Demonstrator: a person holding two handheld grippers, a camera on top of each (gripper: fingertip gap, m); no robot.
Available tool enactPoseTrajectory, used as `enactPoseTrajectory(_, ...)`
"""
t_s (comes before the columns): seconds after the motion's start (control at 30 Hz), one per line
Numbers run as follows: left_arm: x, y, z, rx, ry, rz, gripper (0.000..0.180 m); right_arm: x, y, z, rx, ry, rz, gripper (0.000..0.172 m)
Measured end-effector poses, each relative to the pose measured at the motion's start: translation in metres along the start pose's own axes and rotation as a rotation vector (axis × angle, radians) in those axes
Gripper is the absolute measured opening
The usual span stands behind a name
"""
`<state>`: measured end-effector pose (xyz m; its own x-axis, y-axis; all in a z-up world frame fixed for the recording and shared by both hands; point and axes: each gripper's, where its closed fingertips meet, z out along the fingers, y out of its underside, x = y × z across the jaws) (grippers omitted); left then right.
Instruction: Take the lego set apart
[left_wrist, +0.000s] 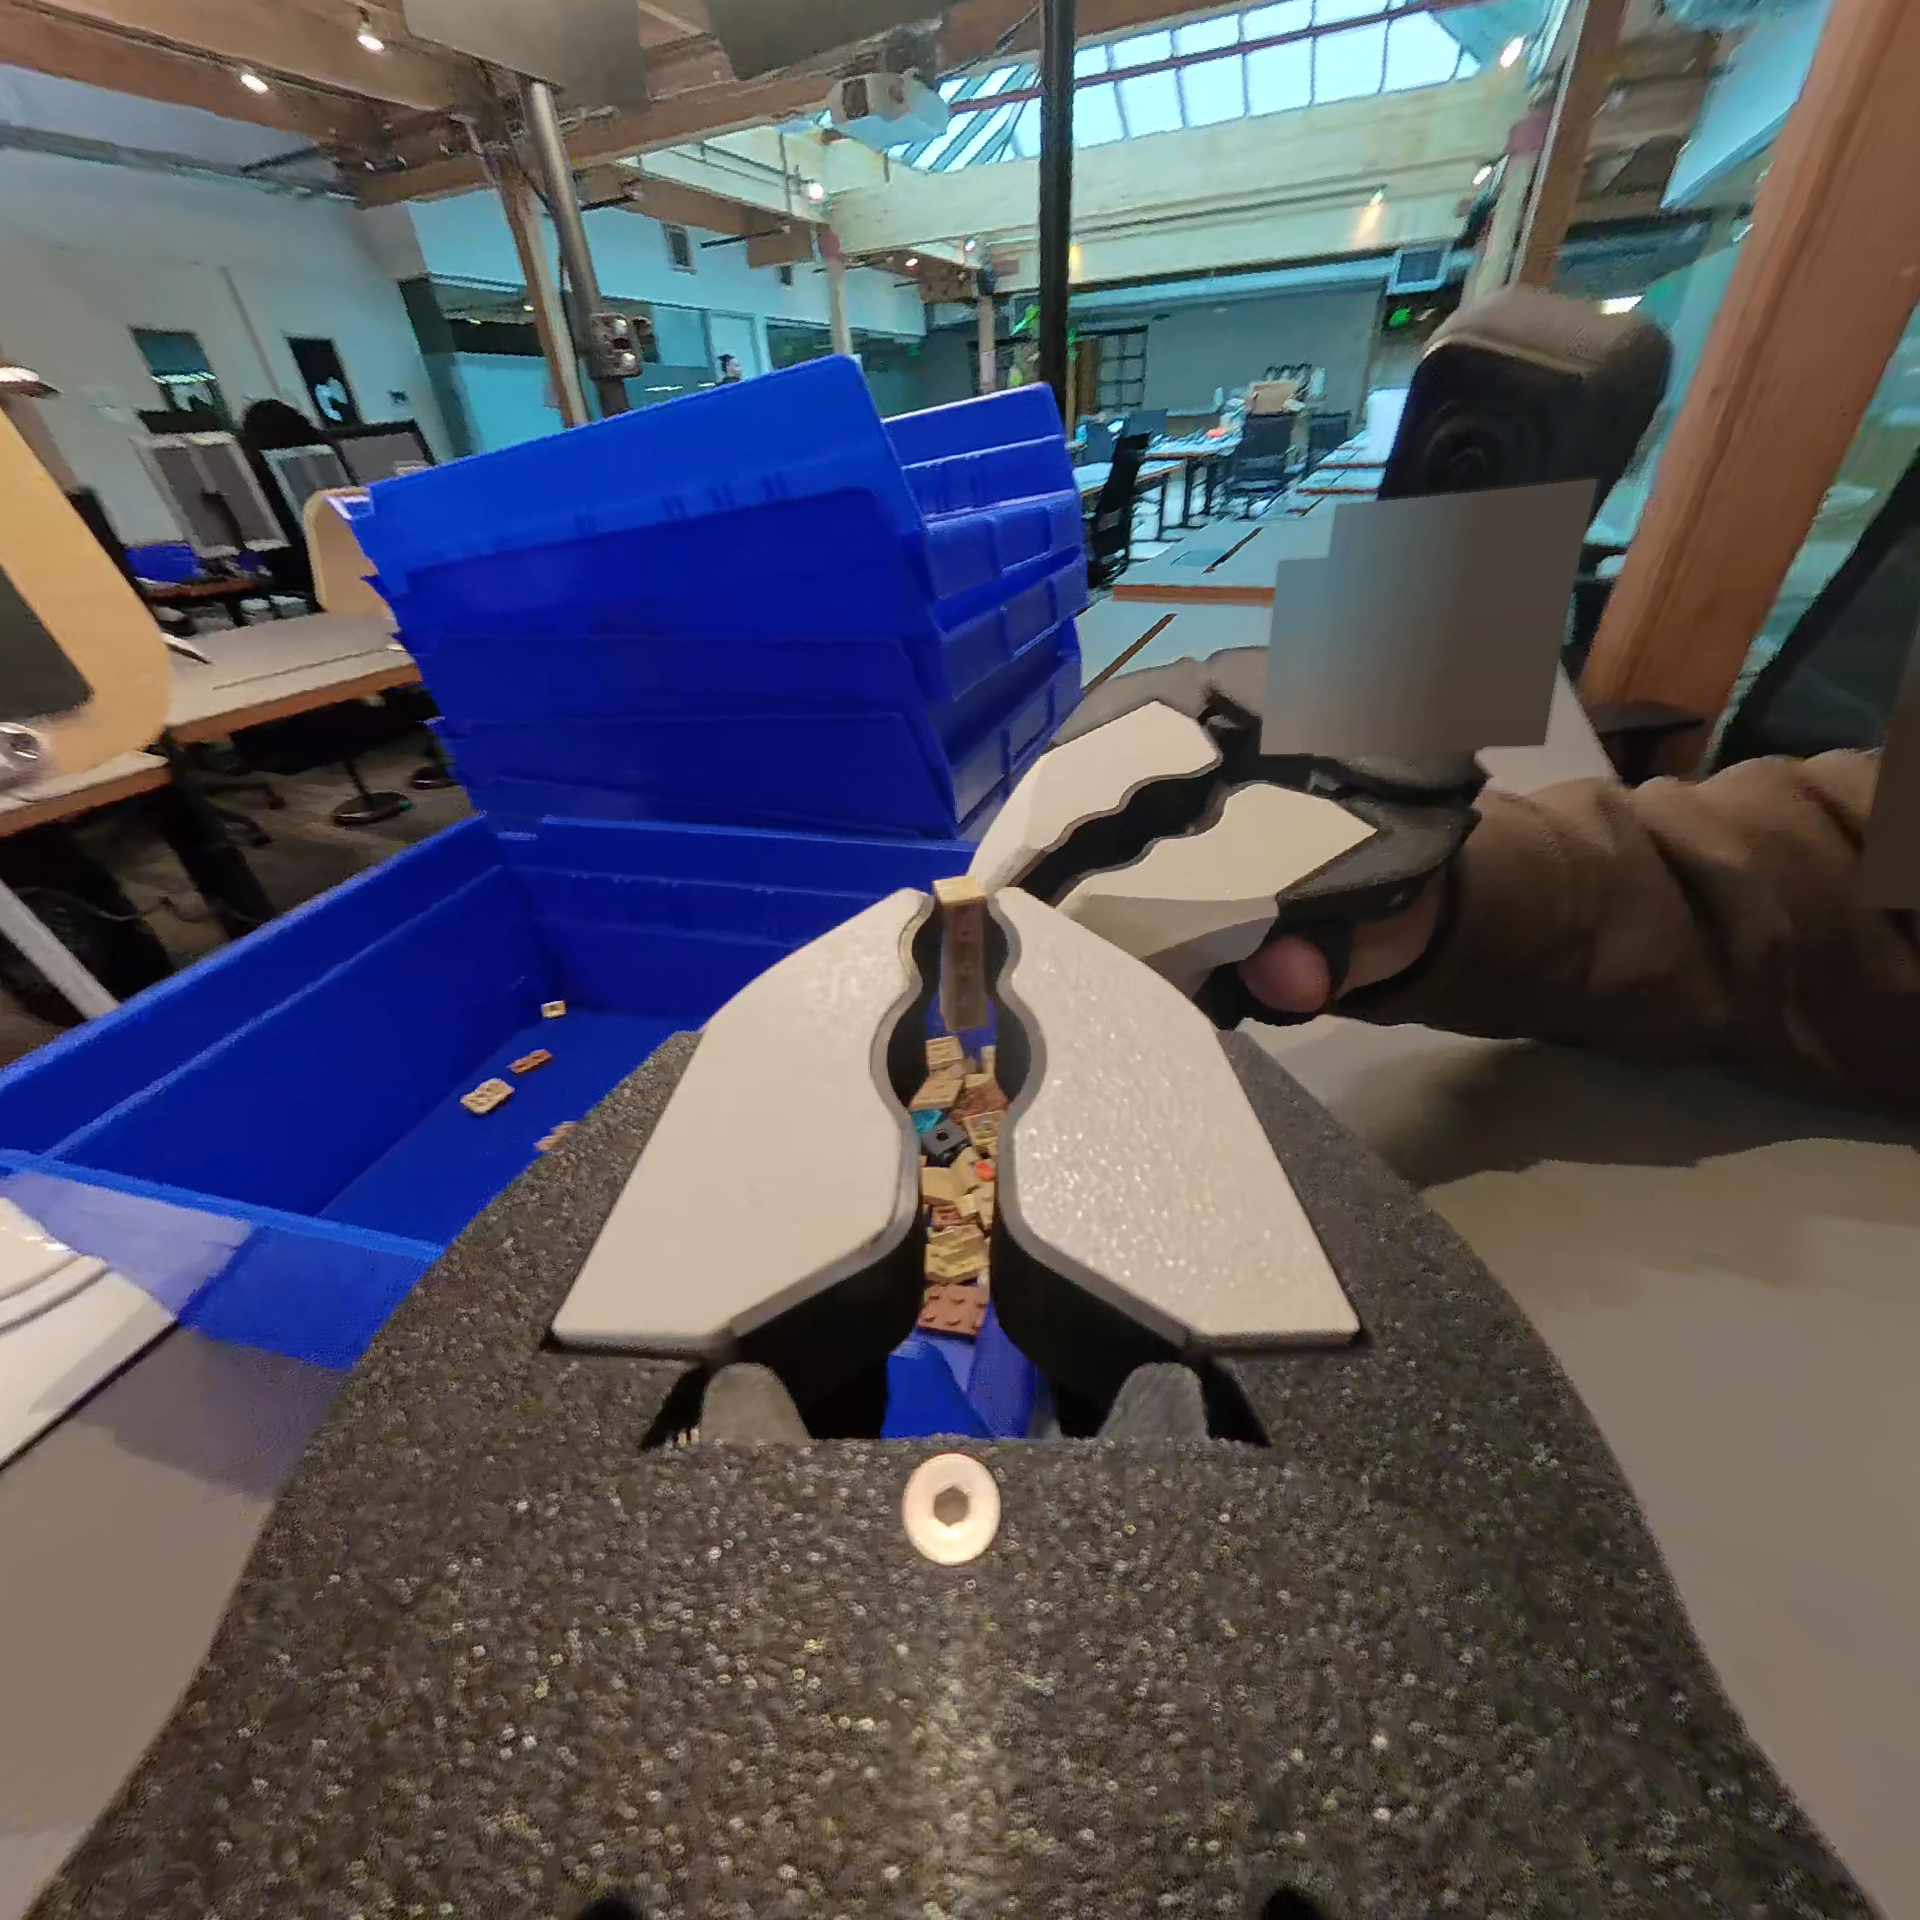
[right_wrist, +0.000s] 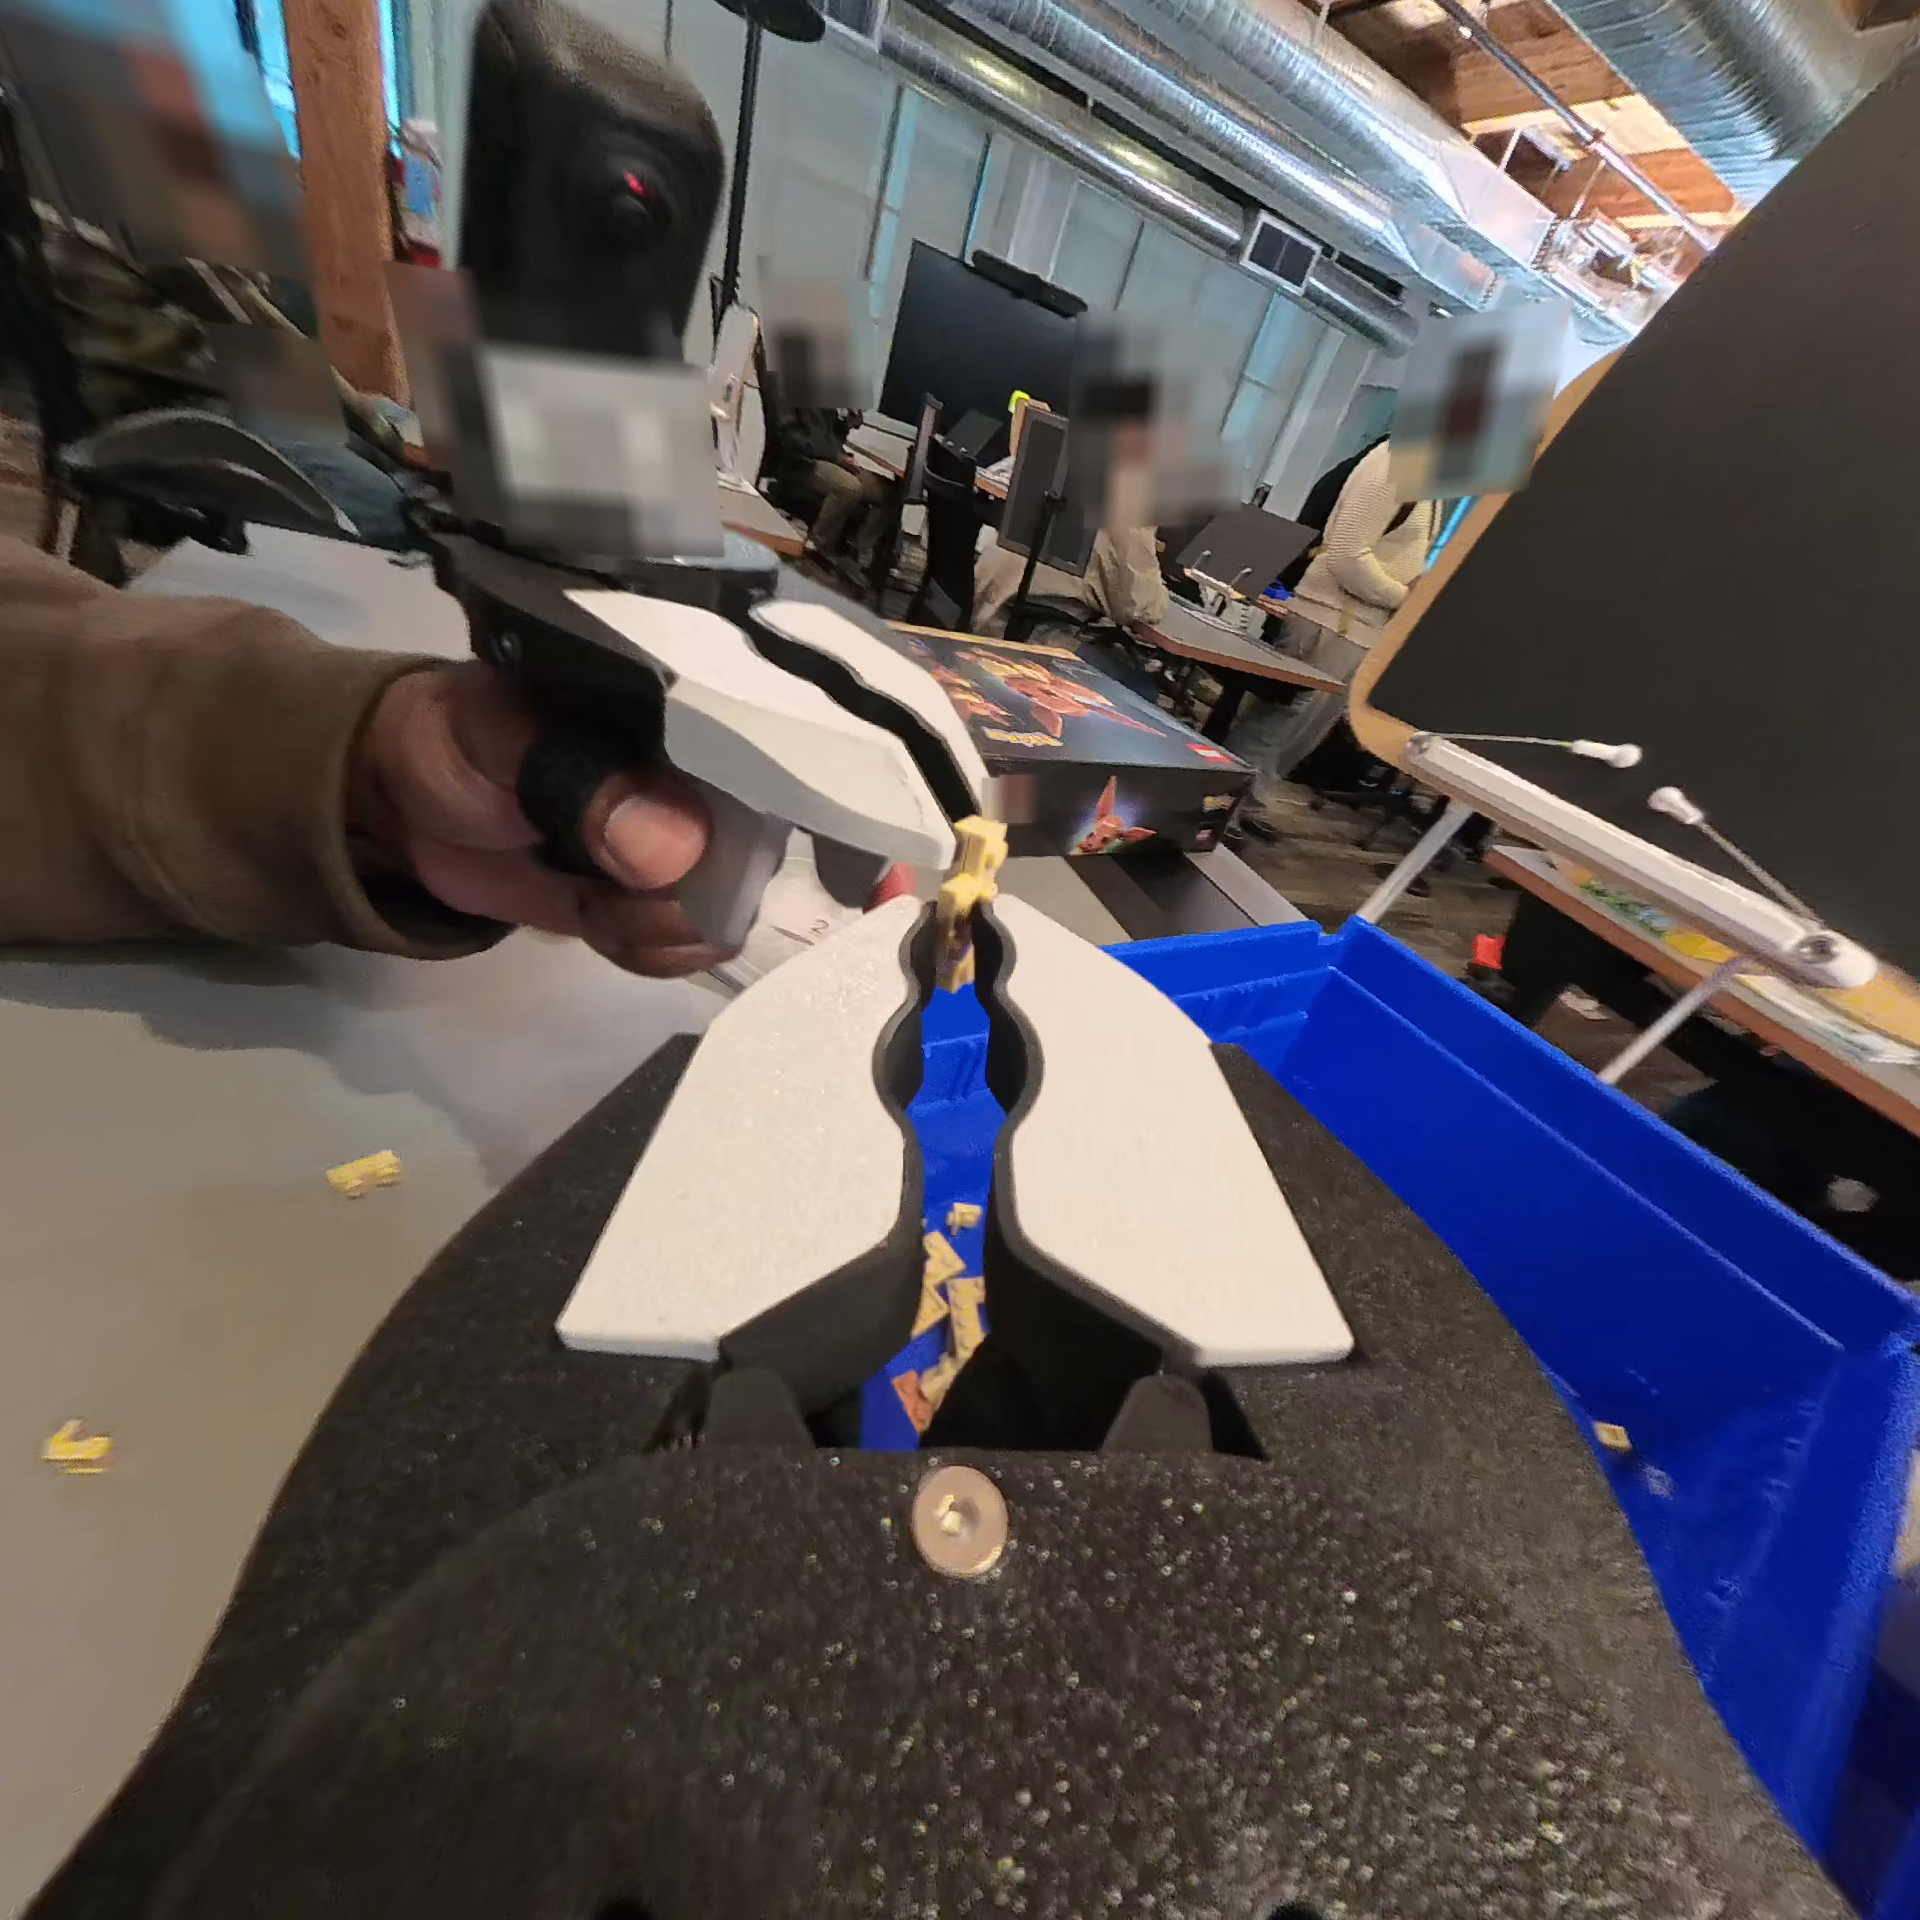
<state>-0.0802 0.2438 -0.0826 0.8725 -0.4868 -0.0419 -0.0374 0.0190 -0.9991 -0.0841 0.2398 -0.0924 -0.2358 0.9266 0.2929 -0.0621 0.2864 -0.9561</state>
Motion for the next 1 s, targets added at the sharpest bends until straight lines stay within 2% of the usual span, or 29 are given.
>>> enactPoseTrajectory(0.1, -0.002, 0.002, 0.001, 0.027, 0.058, -0.107, 0.007, 0.002, 0.002, -0.001, 0.016, -0.029, 0.078, 0.007)
enactPoseTrajectory(0.2, -0.004, 0.006, 0.003, 0.027, 0.059, -0.104, 0.007, 0.004, 0.006, 0.000, 0.016, -0.044, 0.162, 0.006)
enactPoseTrajectory(0.6, -0.015, 0.011, 0.007, -0.045, -0.154, 0.238, 0.006, 0.016, 0.016, 0.005, -0.012, -0.008, 0.487, 0.005)
enactPoseTrajectory(0.73, -0.010, 0.011, 0.008, -0.059, -0.183, 0.347, 0.000, 0.035, 0.029, 0.001, -0.025, 0.077, 0.614, 0.004)
enactPoseTrajectory(0.83, -0.014, 0.020, 0.012, -0.117, -0.232, 0.368, 0.000, 0.040, 0.038, -0.001, -0.042, 0.103, 0.593, 0.004)
enactPoseTrajectory(1.0, -0.029, 0.022, 0.009, -0.118, -0.251, 0.163, 0.000, 0.032, 0.027, 0.001, -0.037, 0.140, 0.372, 0.004)
